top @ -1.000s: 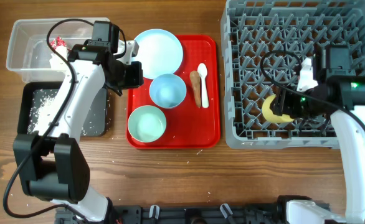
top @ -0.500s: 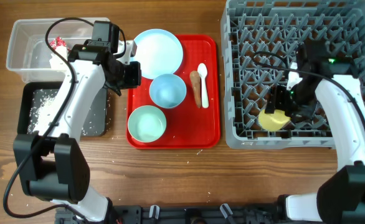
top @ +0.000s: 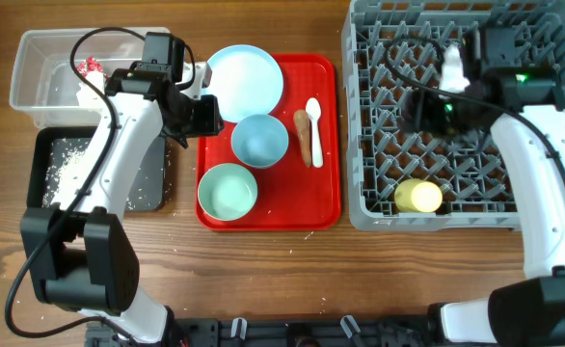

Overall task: Sort waste into correct bins and load items into the dishwasher rack
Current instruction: 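Grasp the light blue bowl on the red tray with the right gripper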

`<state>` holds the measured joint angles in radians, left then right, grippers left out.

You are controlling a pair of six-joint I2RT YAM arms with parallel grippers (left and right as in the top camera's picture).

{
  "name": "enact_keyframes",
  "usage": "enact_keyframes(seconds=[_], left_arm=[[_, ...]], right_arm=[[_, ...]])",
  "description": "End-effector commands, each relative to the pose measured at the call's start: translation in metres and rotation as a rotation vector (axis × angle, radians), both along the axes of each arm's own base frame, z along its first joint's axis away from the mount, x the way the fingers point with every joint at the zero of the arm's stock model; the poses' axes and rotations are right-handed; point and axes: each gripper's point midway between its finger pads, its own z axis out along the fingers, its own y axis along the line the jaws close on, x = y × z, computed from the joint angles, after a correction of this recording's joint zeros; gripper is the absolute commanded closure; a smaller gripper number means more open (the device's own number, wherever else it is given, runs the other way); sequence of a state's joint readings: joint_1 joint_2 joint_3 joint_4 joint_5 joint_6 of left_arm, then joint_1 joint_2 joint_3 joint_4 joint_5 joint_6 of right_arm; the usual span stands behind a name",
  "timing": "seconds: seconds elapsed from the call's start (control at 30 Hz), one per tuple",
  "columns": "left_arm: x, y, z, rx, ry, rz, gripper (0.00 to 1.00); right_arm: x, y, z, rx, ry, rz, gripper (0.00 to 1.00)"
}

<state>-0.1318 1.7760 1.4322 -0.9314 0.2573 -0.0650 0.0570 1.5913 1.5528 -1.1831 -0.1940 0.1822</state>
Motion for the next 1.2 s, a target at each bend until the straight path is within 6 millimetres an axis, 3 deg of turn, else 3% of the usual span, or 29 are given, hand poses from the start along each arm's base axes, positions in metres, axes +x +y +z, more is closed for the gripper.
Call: enact_keyframes(seconds=[0.0, 0.1, 0.2, 0.23, 0.27, 0.33, 0.37, 0.4, 0.47, 0.6, 0.8, 1.03, 1.1, 1.17], left_arm=[[0.011, 0.014, 0.014, -0.004, -0.043, 0.059, 0.5], [0.014, 0.038, 0.035, -0.006, -0.061, 0.123, 0.48], [0.014, 0.057, 0.059, 0.005, -0.119, 0.162, 0.47], [0.013, 0.063, 0.067, 0.014, -0.143, 0.177, 0.46], [0.011, 0.07, 0.077, 0.03, -0.17, 0.195, 0.42], [0.009, 0.078, 0.085, 0.048, -0.194, 0.214, 0.26], [0.009, 0.08, 0.088, 0.054, -0.201, 0.22, 0.09], [0.008, 0.081, 0.088, 0.054, -0.203, 0.222, 0.0], [0.008, 0.081, 0.087, 0.054, -0.199, 0.222, 0.0], [0.008, 0.081, 0.087, 0.054, -0.199, 0.222, 0.0], [0.008, 0.081, 0.087, 0.054, -0.199, 0.221, 0.0], [0.008, 0.081, 0.087, 0.054, -0.199, 0.222, 0.0], [0.008, 0.081, 0.087, 0.053, -0.199, 0.222, 0.0], [0.008, 0.081, 0.087, 0.054, -0.2, 0.222, 0.0]], right_arm=[[0.02, 0.072, 0.039, 0.103, -0.173, 0.117, 0.21], [0.031, 0.142, 0.033, 0.184, -0.212, 0.165, 0.22], [0.038, 0.179, -0.01, 0.148, -0.149, 0.165, 0.25], [0.039, 0.188, -0.027, 0.144, -0.113, 0.169, 0.3], [0.037, 0.197, -0.048, 0.136, -0.062, 0.157, 0.34], [0.033, 0.208, -0.074, 0.12, -0.006, 0.162, 0.35], [0.03, 0.214, -0.089, 0.111, 0.027, 0.162, 0.36], [0.027, 0.22, -0.106, 0.101, 0.061, 0.156, 0.36], [0.024, 0.227, -0.137, 0.084, 0.12, 0.137, 0.37], [0.019, 0.23, -0.177, 0.083, 0.214, 0.093, 0.45], [0.019, 0.231, -0.183, 0.088, 0.228, 0.072, 0.73], [0.02, 0.228, -0.179, 0.089, 0.229, 0.065, 0.81], [0.021, 0.225, -0.174, 0.09, 0.22, 0.068, 0.85], [0.025, 0.222, -0.168, 0.089, 0.203, 0.08, 0.96]])
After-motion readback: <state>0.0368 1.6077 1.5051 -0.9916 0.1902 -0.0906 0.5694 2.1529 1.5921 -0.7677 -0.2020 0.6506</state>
